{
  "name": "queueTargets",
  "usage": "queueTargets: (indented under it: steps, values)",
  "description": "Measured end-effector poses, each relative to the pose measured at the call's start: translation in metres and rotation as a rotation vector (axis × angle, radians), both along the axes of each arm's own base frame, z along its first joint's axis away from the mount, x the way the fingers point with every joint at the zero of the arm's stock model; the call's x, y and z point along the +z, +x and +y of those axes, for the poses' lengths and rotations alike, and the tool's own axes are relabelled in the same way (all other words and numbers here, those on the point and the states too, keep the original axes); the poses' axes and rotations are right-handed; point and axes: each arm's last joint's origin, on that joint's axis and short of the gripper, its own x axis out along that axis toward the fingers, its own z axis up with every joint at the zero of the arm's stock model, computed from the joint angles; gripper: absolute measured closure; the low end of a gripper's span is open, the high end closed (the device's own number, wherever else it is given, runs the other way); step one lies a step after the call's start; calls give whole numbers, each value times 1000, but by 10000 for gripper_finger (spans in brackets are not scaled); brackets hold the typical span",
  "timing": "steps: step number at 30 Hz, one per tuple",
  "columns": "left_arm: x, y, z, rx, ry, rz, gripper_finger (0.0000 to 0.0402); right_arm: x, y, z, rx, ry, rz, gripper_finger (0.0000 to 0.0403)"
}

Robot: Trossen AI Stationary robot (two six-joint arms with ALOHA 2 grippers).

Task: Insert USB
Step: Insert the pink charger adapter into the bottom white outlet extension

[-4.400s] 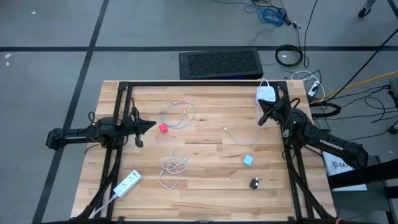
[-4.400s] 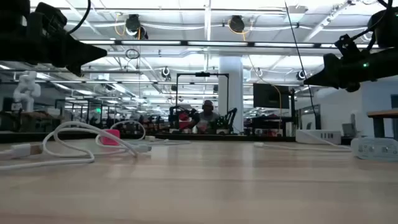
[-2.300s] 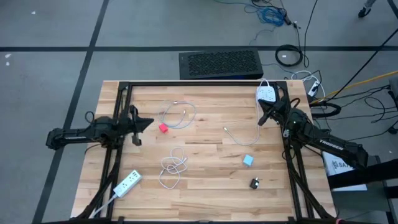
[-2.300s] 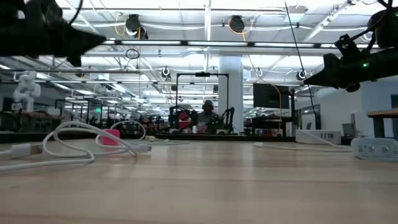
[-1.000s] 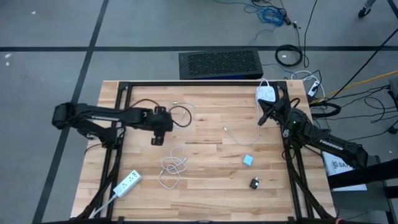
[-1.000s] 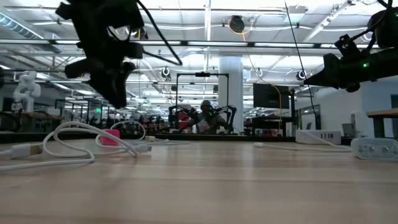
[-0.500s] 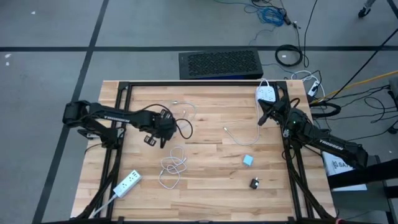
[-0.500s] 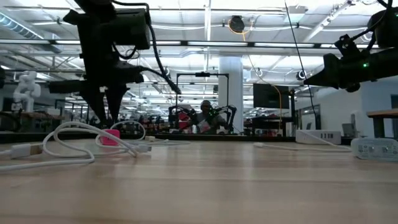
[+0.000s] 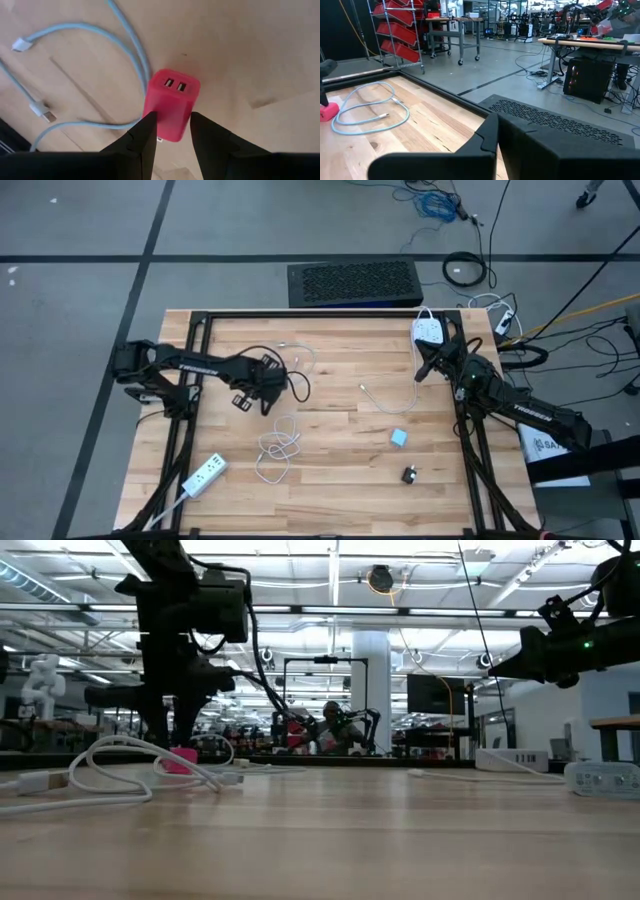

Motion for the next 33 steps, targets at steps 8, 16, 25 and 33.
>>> queueTargets:
  steps: [8, 16, 25, 33]
  values:
    - [9, 11, -8, -12, -92, -93, 278, 0, 0, 0, 0, 0, 0, 403]
    - [39, 31, -16, 20, -74, -223, 284, 0, 0, 0, 0, 0, 0, 403]
    - [39, 28, -21, -35, -18, -162, 274, 0, 0, 0, 0, 0, 0, 403]
    - [26, 30, -16, -143, -19, -50, 196, 0, 0, 0, 0, 0, 0, 403]
